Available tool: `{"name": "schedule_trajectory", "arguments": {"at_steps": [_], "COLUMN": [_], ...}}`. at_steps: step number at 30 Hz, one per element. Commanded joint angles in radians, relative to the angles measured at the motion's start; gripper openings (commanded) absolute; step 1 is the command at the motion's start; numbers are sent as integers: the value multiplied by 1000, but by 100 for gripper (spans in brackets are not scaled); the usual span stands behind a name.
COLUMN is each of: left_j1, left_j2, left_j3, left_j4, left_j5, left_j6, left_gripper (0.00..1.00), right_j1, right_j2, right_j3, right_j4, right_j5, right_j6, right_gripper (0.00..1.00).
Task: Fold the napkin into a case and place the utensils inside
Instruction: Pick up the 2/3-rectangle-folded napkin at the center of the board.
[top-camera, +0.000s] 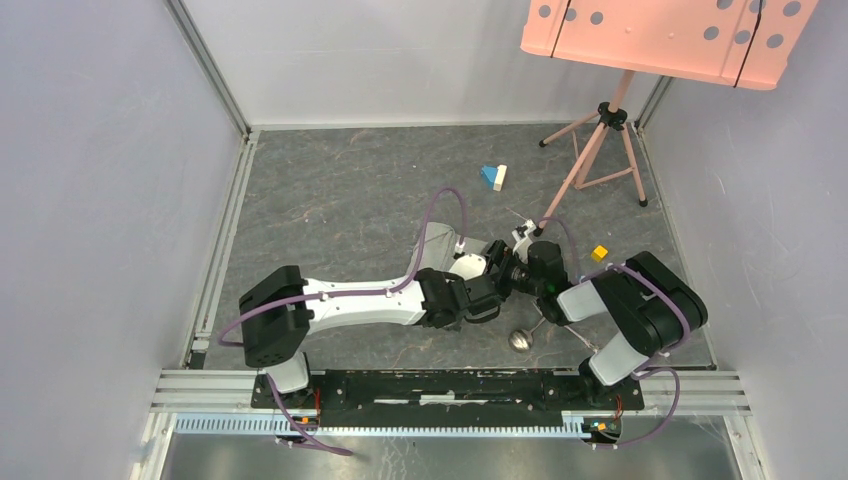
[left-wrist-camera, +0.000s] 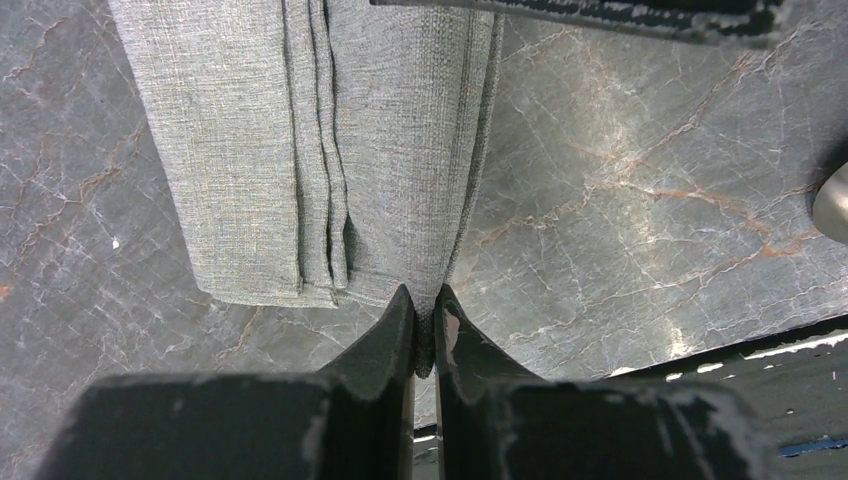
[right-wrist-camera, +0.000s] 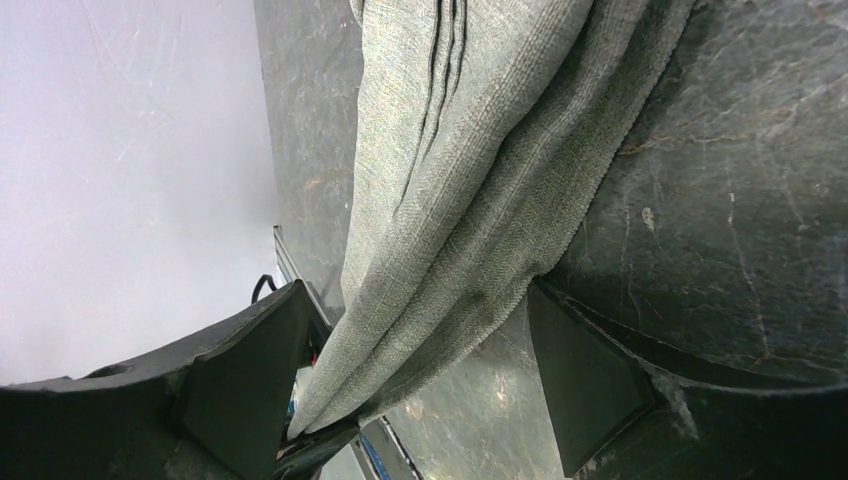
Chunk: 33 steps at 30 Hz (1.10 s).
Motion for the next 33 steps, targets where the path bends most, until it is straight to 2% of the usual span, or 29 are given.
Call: {"name": "schedule_trajectory", "arguments": {"at_steps": [1,6,16,24,33], "left_j1": [5,5,5,4,5], "left_j2": [-60,-61,-59,-71,-70], "left_j3": [-2,-2,-2,-26,-28], "left_j4": [-1,-1,0,28,43], "left_j5": [-37,-35,-34,-16,-6], "left_j6": [16,17,23,15,17], "left_gripper": [2,2,2,2,2], "right_j1": [11,17,100,131,138], "right_j2": [19,22,-56,54,127], "right_j3": [-1,-5,-134,-108,-71], "right_j4": [50,68,151,297,360], "right_j5": [30,29,119,134,152], "right_j6": [27,71,242,328,360], "right_gripper": [86,86,92,92,90]}}
